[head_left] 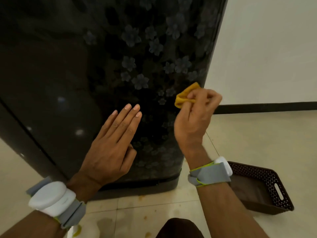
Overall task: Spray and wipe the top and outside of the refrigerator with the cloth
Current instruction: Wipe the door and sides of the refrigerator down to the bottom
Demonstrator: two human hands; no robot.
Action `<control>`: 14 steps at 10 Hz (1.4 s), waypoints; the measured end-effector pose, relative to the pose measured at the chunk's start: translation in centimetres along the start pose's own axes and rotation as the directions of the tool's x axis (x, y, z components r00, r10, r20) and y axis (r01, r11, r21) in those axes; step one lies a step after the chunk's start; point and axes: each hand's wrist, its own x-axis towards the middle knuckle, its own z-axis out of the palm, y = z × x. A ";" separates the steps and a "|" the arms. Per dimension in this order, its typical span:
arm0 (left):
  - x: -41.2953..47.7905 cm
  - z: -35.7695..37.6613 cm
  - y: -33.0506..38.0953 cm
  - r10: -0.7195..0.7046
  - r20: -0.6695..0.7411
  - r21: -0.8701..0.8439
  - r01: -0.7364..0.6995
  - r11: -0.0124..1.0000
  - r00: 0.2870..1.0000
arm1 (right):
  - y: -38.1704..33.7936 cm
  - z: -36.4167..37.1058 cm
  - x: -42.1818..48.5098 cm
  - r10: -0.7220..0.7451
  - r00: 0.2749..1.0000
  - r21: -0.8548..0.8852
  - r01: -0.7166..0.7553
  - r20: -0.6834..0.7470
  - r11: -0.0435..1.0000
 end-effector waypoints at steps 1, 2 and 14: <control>0.5 0.8 0.8 0.004 0.003 -0.009 -0.004 1.000 1.000 | 2.5 -1.3 -5.6 -0.272 0.884 -0.073 0.322 0.380 0.944; 0.4 1.0 0.8 0.000 0.001 -0.007 0.000 1.000 1.000 | 5.6 -2.4 -7.8 -0.063 0.918 -0.076 0.101 0.392 0.992; -4.7 3.7 0.8 -0.050 0.075 -0.046 0.054 0.998 0.996 | 9.3 1.6 -17.4 0.952 0.105 0.243 -0.969 0.288 0.034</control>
